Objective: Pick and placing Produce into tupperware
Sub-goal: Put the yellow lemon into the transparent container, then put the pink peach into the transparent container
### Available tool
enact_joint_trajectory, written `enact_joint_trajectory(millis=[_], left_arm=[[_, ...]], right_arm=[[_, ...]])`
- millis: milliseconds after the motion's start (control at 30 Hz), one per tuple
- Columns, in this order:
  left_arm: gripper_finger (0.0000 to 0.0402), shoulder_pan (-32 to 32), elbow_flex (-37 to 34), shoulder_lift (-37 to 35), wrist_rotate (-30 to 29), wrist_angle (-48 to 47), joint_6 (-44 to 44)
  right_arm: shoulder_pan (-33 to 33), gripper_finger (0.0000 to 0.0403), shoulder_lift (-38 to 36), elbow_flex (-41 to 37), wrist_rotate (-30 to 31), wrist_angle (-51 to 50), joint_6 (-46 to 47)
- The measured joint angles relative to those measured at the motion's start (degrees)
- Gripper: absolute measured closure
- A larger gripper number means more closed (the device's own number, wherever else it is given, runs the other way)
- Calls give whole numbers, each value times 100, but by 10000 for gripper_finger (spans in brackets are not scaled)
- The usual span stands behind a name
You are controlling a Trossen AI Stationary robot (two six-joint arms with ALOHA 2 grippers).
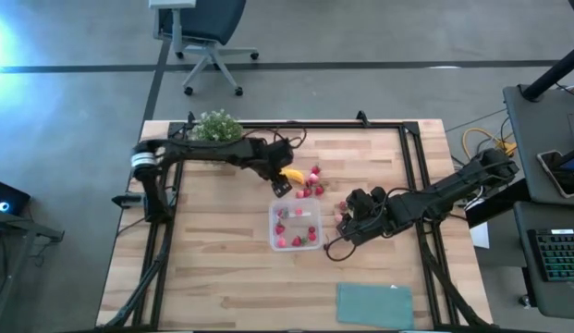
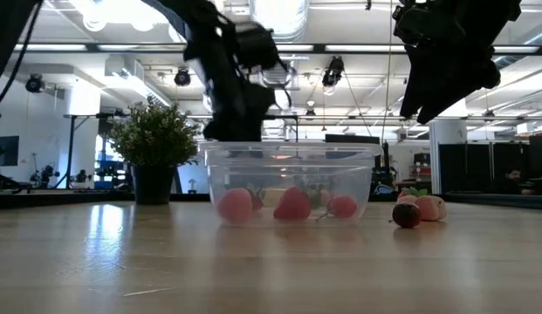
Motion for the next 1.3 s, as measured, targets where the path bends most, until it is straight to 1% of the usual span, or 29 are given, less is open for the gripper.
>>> enact_joint_trajectory(millis=[133,267,400,600,700,900,967,1033,1133,1300], left_arm=[[217,-250,-23,-558,434,49,-2],[216,-662,-66,-826,808,58,-2],[216,-1090,-72,-790,958,105,-1],[213,-1431,-81,-350,956,190,-2],[195,-1510,-81,-200,948,344,-1],[126,-1559,-83,-73,943,400,4],[109,-1557,-83,-105,934,401,15],[100,-1557,-85,-211,932,379,24],[96,-1551,-83,-444,869,421,150],[96,-1551,-90,-767,637,393,196]], right_arm=[[-4,179,1,0,1,1,-1],[-4,179,2,0,4,6,-1],[-4,179,2,-2,7,4,2],[-2,179,3,-2,-16,7,2],[-4,179,2,-2,-69,11,3],[-2,179,1,-4,-155,0,156],[-2,179,1,-4,-157,0,222],[-2,179,3,-4,-161,2,311],[-10,179,3,-4,-233,2,345],[-310,179,8,-41,-903,-17,341]])
